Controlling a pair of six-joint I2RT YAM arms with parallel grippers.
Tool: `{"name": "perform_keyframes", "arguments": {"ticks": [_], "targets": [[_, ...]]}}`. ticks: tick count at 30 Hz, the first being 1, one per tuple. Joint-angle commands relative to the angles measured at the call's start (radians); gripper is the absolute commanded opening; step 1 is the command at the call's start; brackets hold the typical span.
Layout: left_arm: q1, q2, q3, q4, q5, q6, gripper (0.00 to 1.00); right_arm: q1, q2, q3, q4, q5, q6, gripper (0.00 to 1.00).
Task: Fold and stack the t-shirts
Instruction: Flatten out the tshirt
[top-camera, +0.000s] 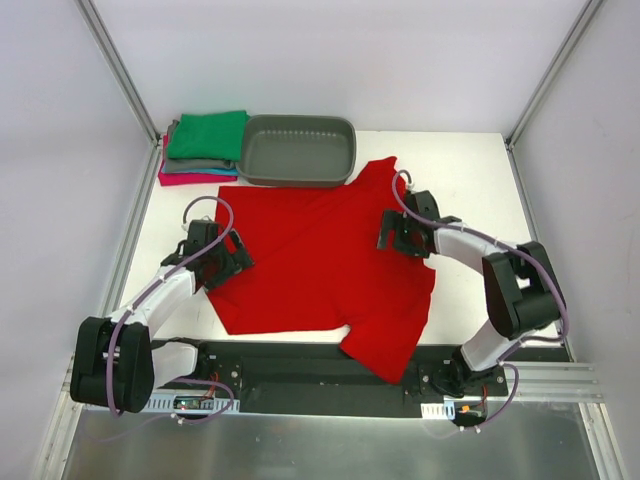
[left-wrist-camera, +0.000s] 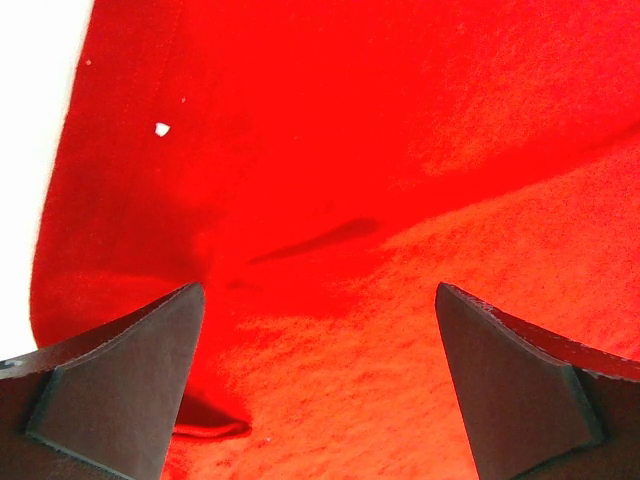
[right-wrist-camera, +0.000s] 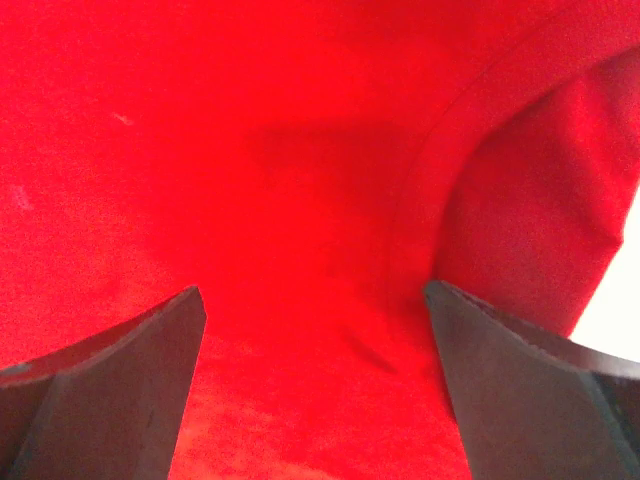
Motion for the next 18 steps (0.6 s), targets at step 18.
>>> {"name": "perform_keyframes", "arguments": {"ticks": [18], "targets": [[-0.007, -0.124, -0.056, -0.076, -0.075, 0.02, 0.99, -0.096, -0.553, -0.313, -0.2, 0.178, 0.048, 0.96]]}}
